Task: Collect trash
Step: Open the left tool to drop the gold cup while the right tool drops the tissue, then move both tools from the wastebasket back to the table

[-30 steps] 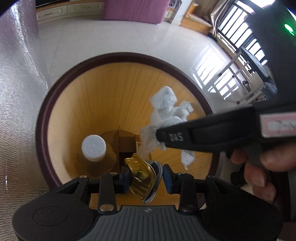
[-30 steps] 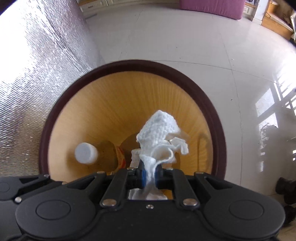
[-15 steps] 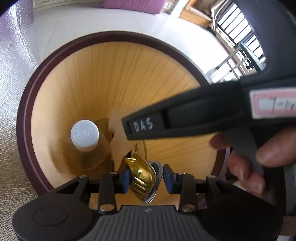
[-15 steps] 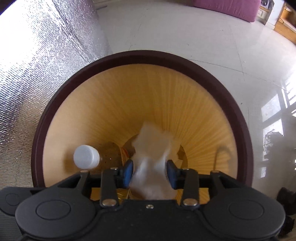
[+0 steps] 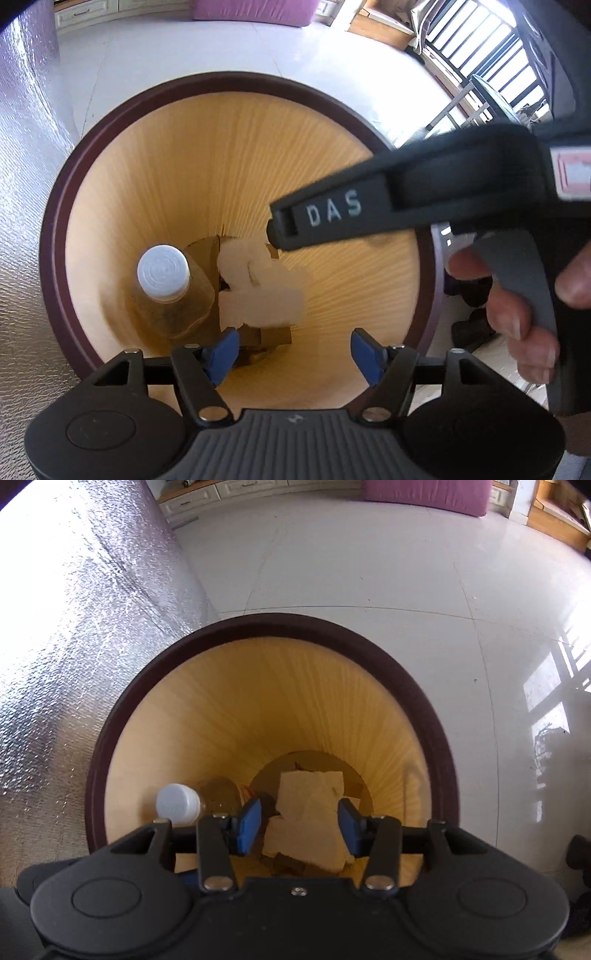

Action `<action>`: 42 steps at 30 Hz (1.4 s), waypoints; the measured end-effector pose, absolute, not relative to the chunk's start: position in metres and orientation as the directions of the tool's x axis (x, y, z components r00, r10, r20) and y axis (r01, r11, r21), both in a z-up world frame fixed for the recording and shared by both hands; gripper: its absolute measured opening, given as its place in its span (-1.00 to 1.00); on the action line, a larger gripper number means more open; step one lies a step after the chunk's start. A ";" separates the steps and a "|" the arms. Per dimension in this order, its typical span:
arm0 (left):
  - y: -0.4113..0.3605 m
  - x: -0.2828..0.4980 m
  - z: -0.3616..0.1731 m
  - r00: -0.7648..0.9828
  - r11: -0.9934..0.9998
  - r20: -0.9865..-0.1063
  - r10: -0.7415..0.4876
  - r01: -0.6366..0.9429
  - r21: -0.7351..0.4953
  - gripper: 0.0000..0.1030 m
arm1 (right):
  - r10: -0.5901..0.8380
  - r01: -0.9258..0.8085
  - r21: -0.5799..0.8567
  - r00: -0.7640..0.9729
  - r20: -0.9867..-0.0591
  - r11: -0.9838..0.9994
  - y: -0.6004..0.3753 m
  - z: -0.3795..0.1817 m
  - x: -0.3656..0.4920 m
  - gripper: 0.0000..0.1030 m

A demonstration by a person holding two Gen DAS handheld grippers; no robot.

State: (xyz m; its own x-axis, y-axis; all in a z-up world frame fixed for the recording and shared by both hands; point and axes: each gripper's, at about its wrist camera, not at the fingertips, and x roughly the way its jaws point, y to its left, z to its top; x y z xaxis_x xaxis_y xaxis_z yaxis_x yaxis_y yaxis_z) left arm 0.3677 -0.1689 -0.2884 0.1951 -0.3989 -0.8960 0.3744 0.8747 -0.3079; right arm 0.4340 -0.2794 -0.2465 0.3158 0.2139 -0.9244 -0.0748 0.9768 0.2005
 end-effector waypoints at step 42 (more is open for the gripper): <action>-0.108 0.281 -0.154 0.460 0.961 -0.854 -0.244 0.232 -0.149 1.00 | 0.141 0.062 0.213 0.569 -0.810 0.975 -0.320 -0.130 0.288 0.93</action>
State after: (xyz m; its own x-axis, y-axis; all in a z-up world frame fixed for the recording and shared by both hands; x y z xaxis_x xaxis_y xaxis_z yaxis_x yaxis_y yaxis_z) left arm 0.2812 -0.1082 -0.1536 0.4602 -0.2436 -0.8538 0.2320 0.9612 -0.1492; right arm 0.2876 -0.3198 -0.1300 0.5695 0.1410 -0.8098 0.0622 0.9750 0.2135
